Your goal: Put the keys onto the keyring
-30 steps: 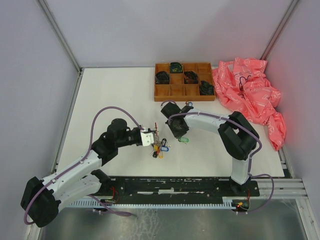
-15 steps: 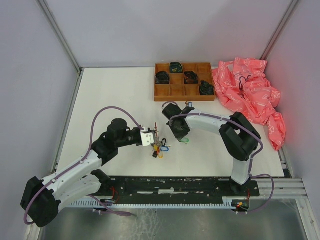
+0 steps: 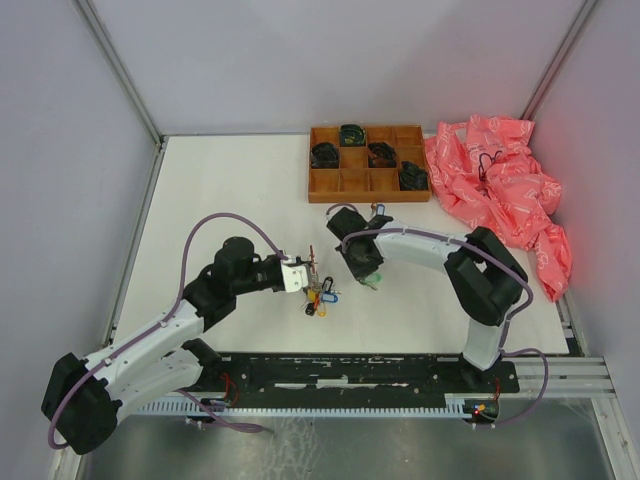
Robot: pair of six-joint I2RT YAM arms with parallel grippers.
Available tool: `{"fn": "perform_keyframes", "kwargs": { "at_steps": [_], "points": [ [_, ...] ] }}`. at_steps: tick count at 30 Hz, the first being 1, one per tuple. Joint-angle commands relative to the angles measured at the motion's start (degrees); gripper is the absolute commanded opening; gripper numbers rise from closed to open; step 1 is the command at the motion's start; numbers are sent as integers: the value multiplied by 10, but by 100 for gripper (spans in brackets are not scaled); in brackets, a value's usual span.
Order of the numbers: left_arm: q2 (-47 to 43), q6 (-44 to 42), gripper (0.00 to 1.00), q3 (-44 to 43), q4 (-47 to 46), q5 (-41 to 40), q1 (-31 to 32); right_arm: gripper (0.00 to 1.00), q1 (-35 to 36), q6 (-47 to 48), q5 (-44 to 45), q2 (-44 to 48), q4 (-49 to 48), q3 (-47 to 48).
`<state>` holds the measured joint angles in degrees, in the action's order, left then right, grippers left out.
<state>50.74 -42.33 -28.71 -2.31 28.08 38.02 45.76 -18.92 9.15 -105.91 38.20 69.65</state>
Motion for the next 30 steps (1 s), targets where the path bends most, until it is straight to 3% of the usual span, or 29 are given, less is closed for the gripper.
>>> {"fn": "perform_keyframes", "kwargs": {
  "at_steps": [1, 15, 22, 30],
  "points": [
    [-1, 4, 3, -18, -24, 11, 3, 0, 2, 33, 6, 60, -10, -5],
    [1, 7, 3, -22, -23, 23, 2, 1, 2, 197, -124, 193, -62, -81],
    [-2, 7, 3, -23, -21, 24, 3, 1, 2, 158, -97, 114, 88, -2],
    [-4, 6, 3, -23, -17, 21, 3, 1, 1, 109, -47, 29, 73, 33]
  ]
}}
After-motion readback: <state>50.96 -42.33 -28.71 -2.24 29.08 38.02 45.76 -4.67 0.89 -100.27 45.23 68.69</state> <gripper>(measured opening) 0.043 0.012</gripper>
